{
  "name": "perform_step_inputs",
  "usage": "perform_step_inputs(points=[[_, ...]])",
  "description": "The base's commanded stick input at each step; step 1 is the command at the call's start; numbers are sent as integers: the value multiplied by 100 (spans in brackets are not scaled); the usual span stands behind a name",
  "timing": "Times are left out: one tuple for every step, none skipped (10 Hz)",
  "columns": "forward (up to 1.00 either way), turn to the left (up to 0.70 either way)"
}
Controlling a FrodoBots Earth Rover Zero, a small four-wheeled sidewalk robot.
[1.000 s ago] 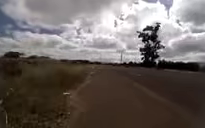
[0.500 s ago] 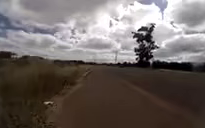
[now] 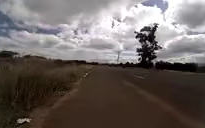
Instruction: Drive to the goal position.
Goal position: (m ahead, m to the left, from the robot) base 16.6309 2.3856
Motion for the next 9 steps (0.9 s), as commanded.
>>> perform_step_inputs(points=[[0, 0], [0, 0], [0, 0], [3, 0], [20, 0], [52, 0], [85, 0], [85, 0], [85, 0]])
